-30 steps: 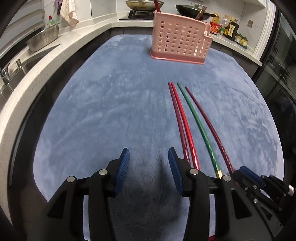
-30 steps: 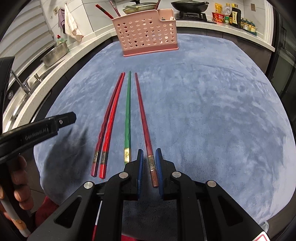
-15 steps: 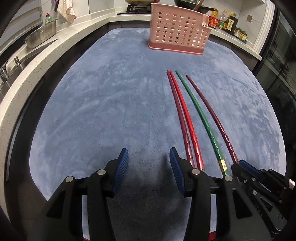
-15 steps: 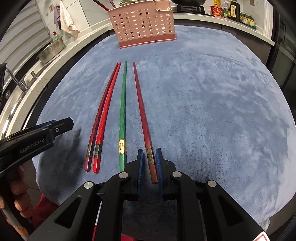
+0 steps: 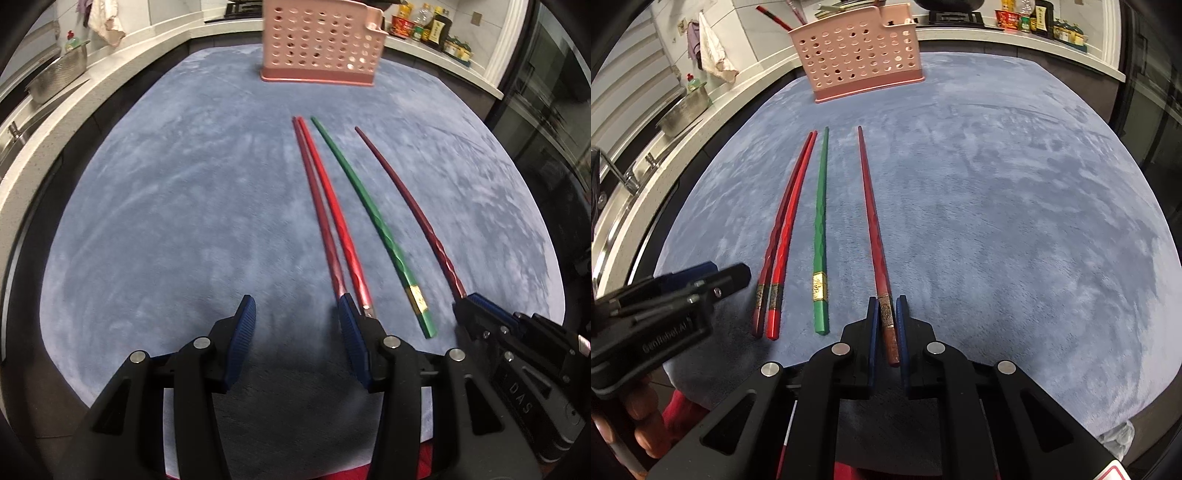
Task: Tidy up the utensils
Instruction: 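Close the right gripper on a dark-red chopstick while the left gripper grasps a red chopstick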
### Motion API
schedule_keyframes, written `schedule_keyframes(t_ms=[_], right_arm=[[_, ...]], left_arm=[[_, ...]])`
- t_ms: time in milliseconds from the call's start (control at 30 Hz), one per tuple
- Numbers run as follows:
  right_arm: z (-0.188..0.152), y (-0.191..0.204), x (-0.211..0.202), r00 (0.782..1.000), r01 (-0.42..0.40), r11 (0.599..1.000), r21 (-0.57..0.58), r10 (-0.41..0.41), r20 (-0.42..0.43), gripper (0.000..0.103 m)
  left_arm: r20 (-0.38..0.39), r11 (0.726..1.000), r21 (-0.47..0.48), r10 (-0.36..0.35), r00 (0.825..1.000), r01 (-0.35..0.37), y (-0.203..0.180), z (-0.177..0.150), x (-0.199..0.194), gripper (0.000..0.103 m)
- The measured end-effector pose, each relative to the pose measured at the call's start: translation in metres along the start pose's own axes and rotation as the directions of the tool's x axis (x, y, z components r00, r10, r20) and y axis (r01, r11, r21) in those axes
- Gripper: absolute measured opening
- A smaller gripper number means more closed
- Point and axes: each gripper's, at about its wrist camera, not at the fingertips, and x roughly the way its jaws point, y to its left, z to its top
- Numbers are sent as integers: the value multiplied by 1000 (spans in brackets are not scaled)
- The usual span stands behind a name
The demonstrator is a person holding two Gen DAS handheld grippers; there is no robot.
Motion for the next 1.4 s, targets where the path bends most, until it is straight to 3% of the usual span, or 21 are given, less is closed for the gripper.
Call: schedule_keyframes(t_ms=[667,1000,1233,1400], right_arm=[[-2,-6,-1,1000,-11,1000,27,11,-5,9],[-2,-6,0,1000,-11,1000,27,11,-5,9],[-2,-6,0,1000,-11,1000,27,11,-5,9],[-2,-6,0,1000,-13,1000,27,13,-5,9]], left_arm=[[-29,999,-3,-40,999,40,-6,-6,9,46],[-14,1000,15,-23,1000,24,-10,-9,10,44],[-12,998,22,-61,998,61,-10,-10,7,17],[-19,997,14,-81,997,81,-8,-10,5,10]])
